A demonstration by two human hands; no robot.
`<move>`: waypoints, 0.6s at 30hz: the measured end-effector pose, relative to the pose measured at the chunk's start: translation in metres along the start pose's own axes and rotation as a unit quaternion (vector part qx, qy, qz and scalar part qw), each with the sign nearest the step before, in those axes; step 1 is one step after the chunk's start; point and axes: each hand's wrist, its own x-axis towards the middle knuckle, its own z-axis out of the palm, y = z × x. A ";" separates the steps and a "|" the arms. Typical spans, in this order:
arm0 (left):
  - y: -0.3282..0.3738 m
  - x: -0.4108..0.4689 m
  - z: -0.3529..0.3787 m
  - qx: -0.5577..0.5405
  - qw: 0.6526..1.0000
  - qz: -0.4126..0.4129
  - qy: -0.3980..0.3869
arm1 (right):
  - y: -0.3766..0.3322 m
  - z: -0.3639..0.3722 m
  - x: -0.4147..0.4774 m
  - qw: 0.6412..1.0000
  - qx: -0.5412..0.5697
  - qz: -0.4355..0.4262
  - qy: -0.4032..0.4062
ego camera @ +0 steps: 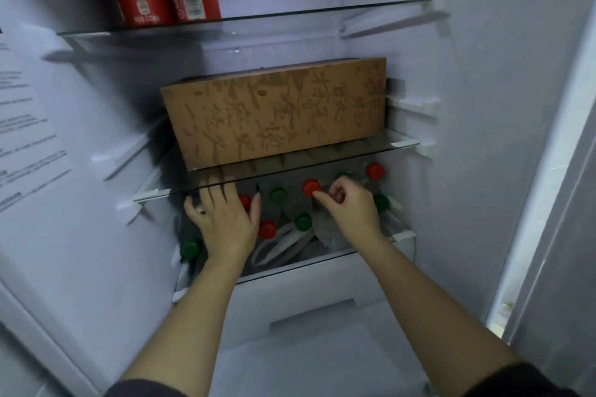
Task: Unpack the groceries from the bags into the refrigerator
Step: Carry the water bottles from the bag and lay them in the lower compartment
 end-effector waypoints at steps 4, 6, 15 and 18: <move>0.003 -0.001 0.005 -0.003 0.999 -0.031 -0.015 | -0.003 0.011 0.002 0.999 -0.029 -0.008 0.017; 0.003 -0.002 0.008 -0.012 1.000 -0.019 -0.022 | -0.003 0.015 0.000 0.998 -0.056 -0.005 0.021; -0.001 -0.024 -0.009 -0.087 0.996 -0.021 0.007 | -0.005 0.012 -0.018 0.999 -0.033 -0.014 0.037; -0.007 -0.045 -0.022 -0.088 0.994 -0.057 0.030 | -0.003 0.012 -0.037 0.999 -0.033 -0.027 0.007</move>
